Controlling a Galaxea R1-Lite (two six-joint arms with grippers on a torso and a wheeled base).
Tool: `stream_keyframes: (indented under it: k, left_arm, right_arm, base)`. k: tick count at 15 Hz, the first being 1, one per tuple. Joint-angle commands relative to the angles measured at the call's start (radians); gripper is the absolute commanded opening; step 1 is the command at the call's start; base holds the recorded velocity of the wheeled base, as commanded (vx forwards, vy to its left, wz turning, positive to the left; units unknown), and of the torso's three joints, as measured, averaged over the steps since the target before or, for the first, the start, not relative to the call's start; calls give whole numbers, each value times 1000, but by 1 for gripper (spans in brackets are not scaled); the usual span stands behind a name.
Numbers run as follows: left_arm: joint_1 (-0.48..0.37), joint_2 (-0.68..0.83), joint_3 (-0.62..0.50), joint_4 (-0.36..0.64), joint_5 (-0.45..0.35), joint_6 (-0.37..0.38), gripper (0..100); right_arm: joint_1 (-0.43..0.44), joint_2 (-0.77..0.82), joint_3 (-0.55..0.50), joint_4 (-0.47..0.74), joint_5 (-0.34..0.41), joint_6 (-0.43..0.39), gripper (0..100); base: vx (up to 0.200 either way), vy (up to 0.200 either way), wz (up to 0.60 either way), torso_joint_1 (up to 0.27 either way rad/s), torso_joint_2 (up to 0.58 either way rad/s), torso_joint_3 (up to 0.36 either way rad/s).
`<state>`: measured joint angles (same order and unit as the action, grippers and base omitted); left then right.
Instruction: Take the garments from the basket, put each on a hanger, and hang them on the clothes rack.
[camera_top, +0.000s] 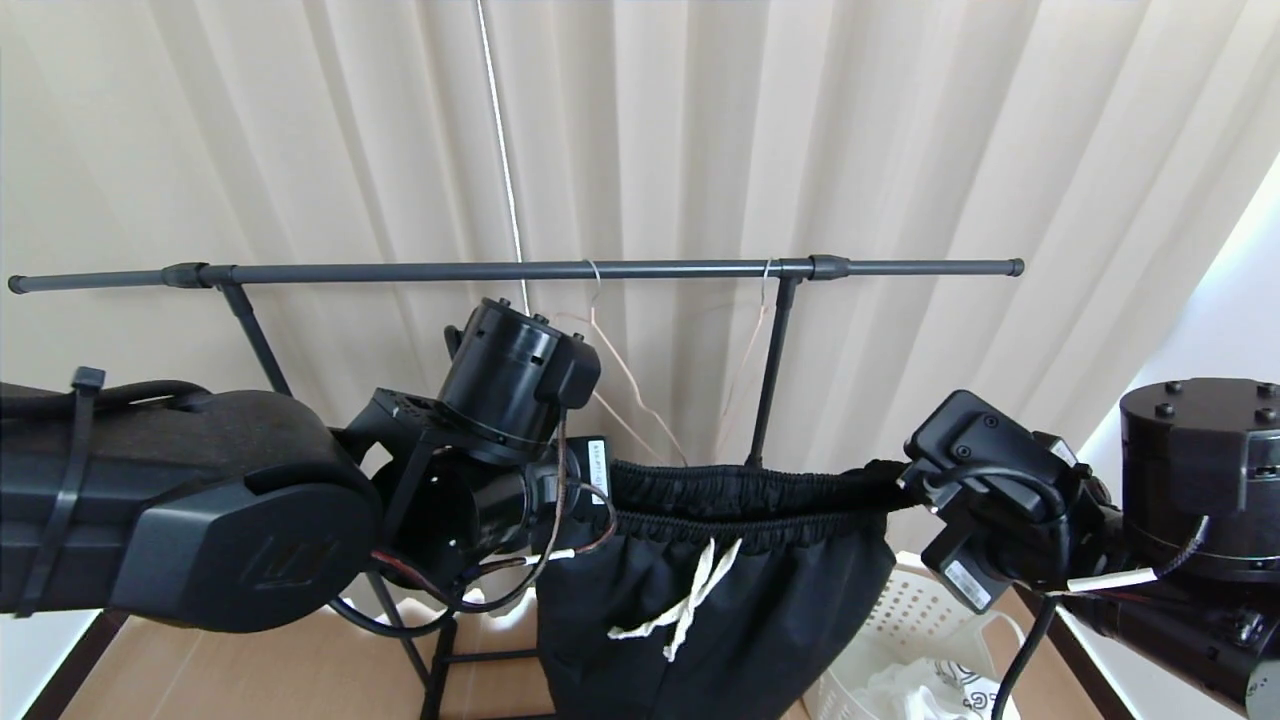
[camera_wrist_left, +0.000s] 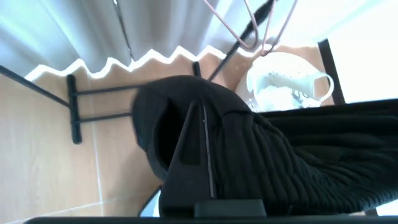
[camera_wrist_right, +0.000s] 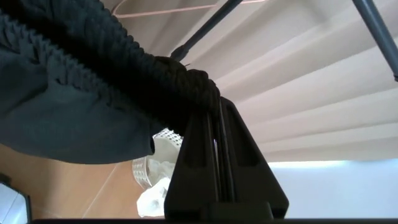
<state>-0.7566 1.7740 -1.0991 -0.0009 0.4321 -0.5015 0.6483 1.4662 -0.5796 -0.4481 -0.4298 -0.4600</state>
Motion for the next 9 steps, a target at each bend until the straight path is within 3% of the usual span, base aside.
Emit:
stream_keyframes:
  k: [1,3,5,9]
  left_arm:
    - [0,-13,1,-2,53,21,0]
    - [8,-19,2,-2,83,32,0]
    - [48,-33,18,-2,83,34,0]
    - [137,-73,104,-5,83,32,0]
  right_arm:
    - [1,11,-2,-21,0,0,0]
    - [-7,40,-2,-104,-1,1,0]
    - [-72,69,-5,-189,-1,1,0]
    - [-184,91,-52,-205,2,1,0]
  base:
    - [0,0,0,0,0,0]
    - [0,0,0,0,0,0]
    - [0,0,0,0,0,0]
    - [0,0,0,0,0,0]
